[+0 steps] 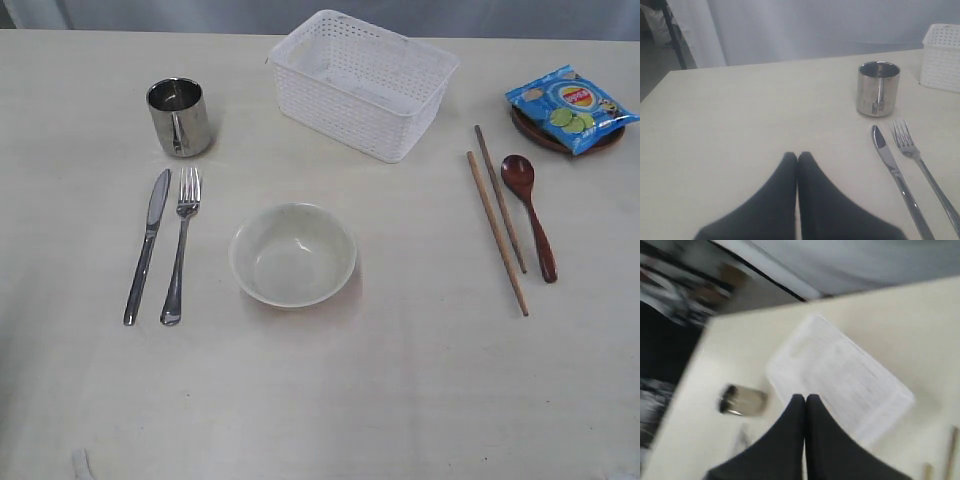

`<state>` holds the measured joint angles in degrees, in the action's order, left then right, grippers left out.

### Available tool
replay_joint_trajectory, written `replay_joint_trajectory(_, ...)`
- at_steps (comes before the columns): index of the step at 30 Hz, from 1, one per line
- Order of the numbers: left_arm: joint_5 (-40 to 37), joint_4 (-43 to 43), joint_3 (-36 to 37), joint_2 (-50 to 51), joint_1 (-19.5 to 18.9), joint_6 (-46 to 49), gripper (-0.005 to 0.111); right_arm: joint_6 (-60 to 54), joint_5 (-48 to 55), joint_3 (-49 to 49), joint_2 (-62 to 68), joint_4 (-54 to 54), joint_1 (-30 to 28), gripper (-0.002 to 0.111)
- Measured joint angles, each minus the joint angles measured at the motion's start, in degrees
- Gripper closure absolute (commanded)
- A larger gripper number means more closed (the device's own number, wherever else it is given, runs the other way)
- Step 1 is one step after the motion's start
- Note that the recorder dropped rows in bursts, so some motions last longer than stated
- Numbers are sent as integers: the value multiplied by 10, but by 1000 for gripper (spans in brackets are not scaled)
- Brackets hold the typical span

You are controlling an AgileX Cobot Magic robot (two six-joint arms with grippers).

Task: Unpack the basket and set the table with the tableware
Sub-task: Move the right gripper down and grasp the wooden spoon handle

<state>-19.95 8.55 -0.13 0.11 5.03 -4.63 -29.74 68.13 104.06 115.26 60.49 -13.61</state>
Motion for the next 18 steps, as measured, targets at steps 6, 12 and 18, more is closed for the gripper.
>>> replay_joint_trajectory(6,0,0,0,0,0,0,107,272,10,3,-90,-537,207,109)
replay_joint_trajectory(12,0,0,0,0,0,0,107,344,-82,-248,-241,-630,241,109)
replay_joint_trajectory(18,0,0,0,0,0,0,107,345,-277,-470,-330,-639,241,108)
